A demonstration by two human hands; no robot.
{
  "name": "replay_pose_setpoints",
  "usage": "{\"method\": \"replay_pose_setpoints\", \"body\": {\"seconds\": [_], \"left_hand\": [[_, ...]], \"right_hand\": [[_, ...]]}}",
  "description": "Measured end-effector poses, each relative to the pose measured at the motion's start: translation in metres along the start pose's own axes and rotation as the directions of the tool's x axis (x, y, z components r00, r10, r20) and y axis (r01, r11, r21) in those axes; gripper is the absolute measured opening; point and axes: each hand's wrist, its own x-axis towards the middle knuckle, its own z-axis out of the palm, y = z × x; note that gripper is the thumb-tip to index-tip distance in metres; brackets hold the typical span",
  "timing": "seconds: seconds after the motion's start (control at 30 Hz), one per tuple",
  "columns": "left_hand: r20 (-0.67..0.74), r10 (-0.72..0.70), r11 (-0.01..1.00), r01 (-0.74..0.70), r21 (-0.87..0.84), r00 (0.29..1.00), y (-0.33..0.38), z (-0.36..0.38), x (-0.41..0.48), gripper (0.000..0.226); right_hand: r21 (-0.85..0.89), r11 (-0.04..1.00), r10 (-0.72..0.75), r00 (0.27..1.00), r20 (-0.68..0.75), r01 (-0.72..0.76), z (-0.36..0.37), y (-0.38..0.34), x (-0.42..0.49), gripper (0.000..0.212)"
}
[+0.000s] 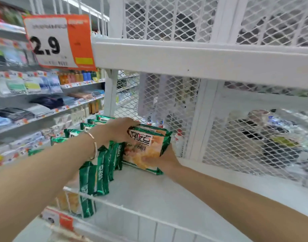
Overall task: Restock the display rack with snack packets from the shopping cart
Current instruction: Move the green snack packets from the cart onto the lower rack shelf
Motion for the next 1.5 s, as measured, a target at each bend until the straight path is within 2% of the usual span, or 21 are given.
{"method": "replay_pose_setpoints", "body": {"seconds": [0.07, 0.1, 0.13, 0.17, 0.2, 0.23, 0.27, 0.3, 0.33, 0.43, 0.5, 0.63, 0.73, 0.8, 0.97, 1.1, 1.23, 1.33, 1.4, 1.47, 1.5], "left_hand": [[0.064, -0.05, 0.996, 0.045, 0.074, 0.997, -0.001, 0.004, -0.002, 0.109], [0.102, -0.074, 0.992, 0.062, 0.114, 0.992, 0.001, 0.006, -0.003, 0.121], [0.136, -0.093, 0.987, 0.074, 0.141, 0.986, 0.002, 0.007, -0.004, 0.128], [0.154, -0.102, 0.983, 0.076, 0.168, 0.983, 0.004, 0.008, -0.004, 0.131], [0.15, -0.105, 0.979, 0.076, 0.188, 0.983, 0.005, 0.009, -0.003, 0.132], [0.139, -0.108, 0.976, 0.078, 0.202, 0.984, 0.007, 0.01, -0.002, 0.132], [0.127, -0.109, 0.975, 0.08, 0.209, 0.986, 0.009, 0.011, -0.002, 0.132], [0.121, -0.109, 0.974, 0.082, 0.213, 0.987, 0.009, 0.011, -0.002, 0.132], [0.116, -0.108, 0.973, 0.081, 0.216, 0.987, 0.009, 0.011, -0.002, 0.132], [0.127, -0.095, 0.985, 0.075, 0.154, 0.987, 0.008, 0.008, -0.006, 0.134], [0.122, -0.077, 0.997, 0.074, 0.026, 0.99, 0.008, 0.001, -0.016, 0.131], [-0.018, -0.046, 0.984, 0.042, -0.175, 0.999, 0.006, -0.031, -0.059, 0.093], [-0.073, -0.14, 0.971, 0.123, -0.203, 0.987, -0.018, -0.058, -0.111, 0.075], [-0.039, -0.196, 0.963, 0.184, -0.199, 0.98, -0.046, -0.069, -0.156, 0.073], [0.125, -0.232, 0.954, 0.25, -0.166, 0.965, -0.121, -0.061, -0.285, 0.067], [0.238, -0.383, 0.857, 0.439, -0.27, 0.893, -0.18, -0.039, -0.375, 0.067], [0.353, -0.511, 0.64, 0.621, -0.452, 0.784, -0.219, -0.017, -0.45, 0.064], [0.371, -0.616, 0.471, 0.703, -0.533, 0.695, -0.235, -0.002, -0.491, 0.056], [0.388, -0.678, 0.338, 0.733, -0.59, 0.625, -0.242, 0.007, -0.516, 0.05], [0.411, -0.734, 0.236, 0.771, -0.592, 0.541, -0.248, 0.014, -0.541, 0.047], [0.423, -0.758, 0.189, 0.787, -0.587, 0.497, -0.25, 0.018, -0.553, 0.044]], "right_hand": [[-0.029, 0.997, -0.066, 0.998, -0.022, 0.065, -0.008, 0.004, -0.011, 0.133], [-0.129, 0.984, -0.133, 0.988, -0.083, 0.121, -0.012, 0.002, -0.018, 0.14], [-0.319, 0.922, -0.267, 0.956, -0.117, 0.219, -0.017, 0.0, -0.024, 0.138], [-0.576, 0.744, -0.454, 0.889, -0.064, 0.338, -0.023, -0.005, -0.031, 0.13], [-0.775, 0.462, -0.599, 0.796, 0.086, 0.431, -0.029, -0.007, -0.03, 0.121], [-0.854, 0.154, -0.665, 0.692, 0.283, 0.497, -0.036, -0.007, -0.026, 0.112], [-0.855, -0.074, -0.643, 0.631, 0.434, 0.513, -0.04, -0.006, -0.019, 0.105], [-0.839, -0.182, -0.572, 0.639, 0.514, 0.512, -0.043, 0.0, -0.01, 0.101], [-0.84, -0.208, -0.5, 0.684, 0.531, 0.501, -0.043, -0.001, -0.008, 0.098], [-0.861, -0.162, -0.38, 0.775, 0.505, 0.482, -0.041, -0.01, -0.012, 0.093], [-0.877, -0.025, -0.301, 0.833, 0.464, 0.48, -0.037, -0.032, -0.024, 0.089], [-0.869, 0.2, -0.337, 0.864, 0.373, 0.453, -0.015, -0.088, -0.068, 0.076], [-0.878, 0.311, -0.256, 0.922, 0.291, 0.363, 0.015, -0.122, -0.104, 0.074], [-0.878, 0.341, -0.23, 0.935, 0.269, 0.337, 0.043, -0.145, -0.129, 0.075], [-0.837, 0.399, -0.3, 0.916, 0.266, 0.374, 0.133, -0.181, -0.187, 0.077], [-0.761, 0.493, -0.218, 0.907, 0.361, 0.422, 0.22, -0.192, -0.224, 0.072], [-0.66, 0.593, -0.129, 0.863, 0.488, 0.462, 0.298, -0.183, -0.247, 0.067], [-0.617, 0.645, 0.022, 0.796, 0.604, 0.451, 0.345, -0.17, -0.254, 0.06], [-0.617, 0.625, 0.164, 0.693, 0.702, 0.478, 0.369, -0.161, -0.253, 0.056], [-0.588, 0.543, 0.278, 0.532, 0.8, 0.6, 0.391, -0.149, -0.254, 0.063], [-0.527, 0.501, 0.305, 0.43, 0.85, 0.686, 0.402, -0.142, -0.257, 0.074]]}}
